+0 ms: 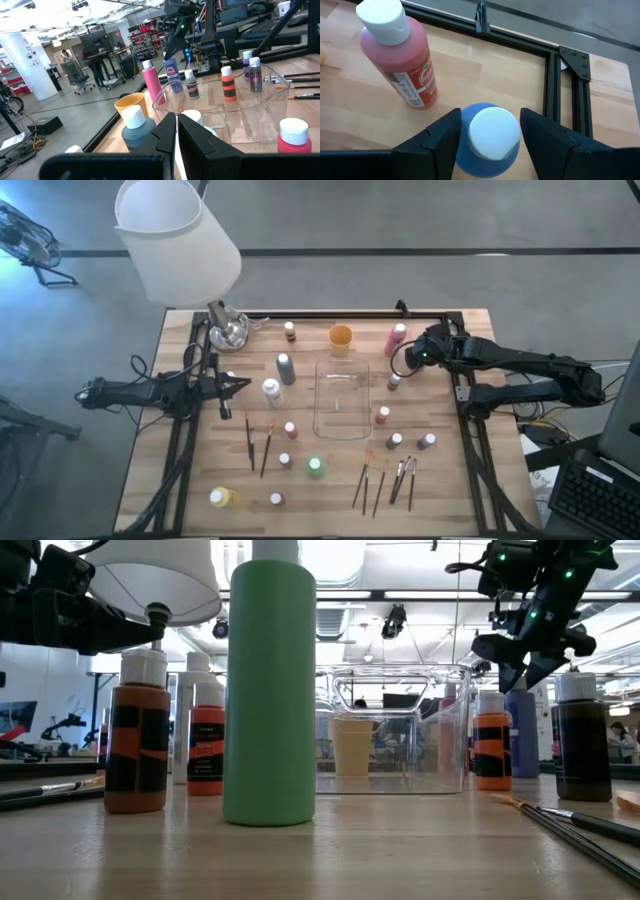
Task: Pick & Place Paint Supplies
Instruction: Put the blue paint bottle into the transparent bin, then put the red paint bottle into the transparent bin
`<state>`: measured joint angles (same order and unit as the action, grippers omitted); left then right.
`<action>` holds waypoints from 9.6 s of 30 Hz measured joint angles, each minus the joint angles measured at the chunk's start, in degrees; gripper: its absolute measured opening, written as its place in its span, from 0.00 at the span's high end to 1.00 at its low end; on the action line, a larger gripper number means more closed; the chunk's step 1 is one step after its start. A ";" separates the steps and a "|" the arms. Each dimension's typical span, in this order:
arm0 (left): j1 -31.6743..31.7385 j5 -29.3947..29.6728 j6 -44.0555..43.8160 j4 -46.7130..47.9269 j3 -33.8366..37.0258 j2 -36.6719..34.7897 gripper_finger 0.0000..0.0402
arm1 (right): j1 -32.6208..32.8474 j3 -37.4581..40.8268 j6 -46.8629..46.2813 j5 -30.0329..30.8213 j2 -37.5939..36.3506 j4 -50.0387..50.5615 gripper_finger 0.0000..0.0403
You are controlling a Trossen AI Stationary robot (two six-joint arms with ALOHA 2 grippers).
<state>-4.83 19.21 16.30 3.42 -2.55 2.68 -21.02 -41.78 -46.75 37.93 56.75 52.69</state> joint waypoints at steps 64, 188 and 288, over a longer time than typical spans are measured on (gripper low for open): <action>-0.01 0.00 0.00 0.00 0.00 -0.02 0.94 | 19.32 -28.84 23.44 -6.97 7.90 -3.67 0.71; -0.01 -0.01 0.01 -0.02 0.00 -0.02 0.94 | 14.01 -32.49 30.68 -9.20 18.70 6.03 0.33; 0.00 -0.01 -0.01 -0.01 0.00 -0.01 0.94 | -11.39 1.16 30.30 -17.53 7.76 -31.89 0.22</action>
<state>-4.83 19.20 16.29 3.41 -2.55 2.67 -32.40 -40.62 -16.45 20.40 64.51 20.80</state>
